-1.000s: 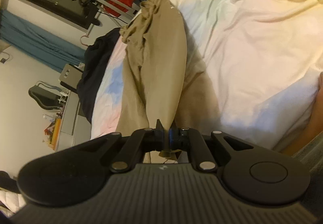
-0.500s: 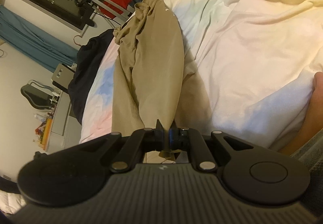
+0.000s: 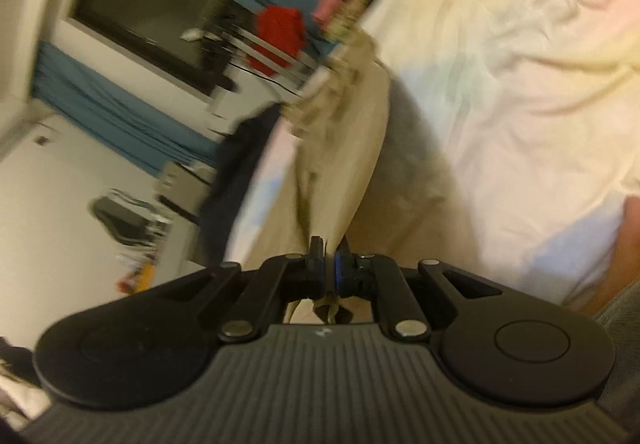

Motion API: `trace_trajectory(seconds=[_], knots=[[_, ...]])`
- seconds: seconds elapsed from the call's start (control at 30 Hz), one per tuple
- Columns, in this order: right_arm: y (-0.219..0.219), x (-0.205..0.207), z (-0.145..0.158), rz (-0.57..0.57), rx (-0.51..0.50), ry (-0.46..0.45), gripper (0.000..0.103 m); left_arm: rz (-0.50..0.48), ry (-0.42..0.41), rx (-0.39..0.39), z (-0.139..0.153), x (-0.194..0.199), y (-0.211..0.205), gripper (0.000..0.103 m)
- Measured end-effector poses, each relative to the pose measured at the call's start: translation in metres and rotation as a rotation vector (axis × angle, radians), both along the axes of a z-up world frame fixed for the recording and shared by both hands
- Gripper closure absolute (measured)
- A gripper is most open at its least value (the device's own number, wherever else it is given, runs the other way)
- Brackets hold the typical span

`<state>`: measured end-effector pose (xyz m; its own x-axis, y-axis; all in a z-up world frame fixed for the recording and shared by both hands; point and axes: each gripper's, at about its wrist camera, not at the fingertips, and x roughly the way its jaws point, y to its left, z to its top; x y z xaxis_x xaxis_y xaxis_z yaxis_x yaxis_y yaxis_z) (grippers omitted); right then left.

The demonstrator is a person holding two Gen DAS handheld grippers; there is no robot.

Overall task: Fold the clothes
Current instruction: 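Lift the hem with both grippers and fold it over toward the collar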

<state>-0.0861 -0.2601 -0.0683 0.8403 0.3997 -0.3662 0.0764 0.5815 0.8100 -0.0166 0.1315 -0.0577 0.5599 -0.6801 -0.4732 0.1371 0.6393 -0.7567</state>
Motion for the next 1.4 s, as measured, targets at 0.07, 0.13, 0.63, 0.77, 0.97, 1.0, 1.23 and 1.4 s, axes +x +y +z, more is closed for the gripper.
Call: trace_trajectory(seconds=[0.07,0.13,0.63,0.77,0.97,1.0,1.23,1.4], knots=[[0.000,-0.012,0.017,0.013,-0.009,-0.044,0.095,0.003,-0.030,-0.027,0.017,-0.013,0.006,0.099],[0.001,-0.025,0.031,0.024,-0.027,-0.071,0.095,0.001,-0.058,-0.047,0.032,-0.028,0.012,0.099],[-0.014,0.022,0.035,-0.068,-0.093,-0.035,0.095,0.121,0.006,-0.037,0.044,0.016,-0.007,0.099],[-0.014,0.089,0.039,-0.132,-0.151,-0.022,0.095,0.181,-0.048,0.084,0.058,0.080,-0.032,0.099],[-0.003,0.170,0.025,-0.143,-0.278,0.002,0.095,0.237,-0.105,0.238,0.050,0.156,-0.059,0.099],[-0.003,0.181,0.019,-0.133,-0.287,0.009,0.095,0.239,-0.114,0.258,0.046,0.166,-0.060,0.099],[-0.004,0.234,-0.033,-0.091,-0.389,0.026,0.095,0.192,-0.157,0.385,-0.008,0.213,-0.073,0.098],[0.001,0.267,-0.060,-0.083,-0.513,0.039,0.095,0.144,-0.173,0.505,-0.047,0.246,-0.096,0.098]])
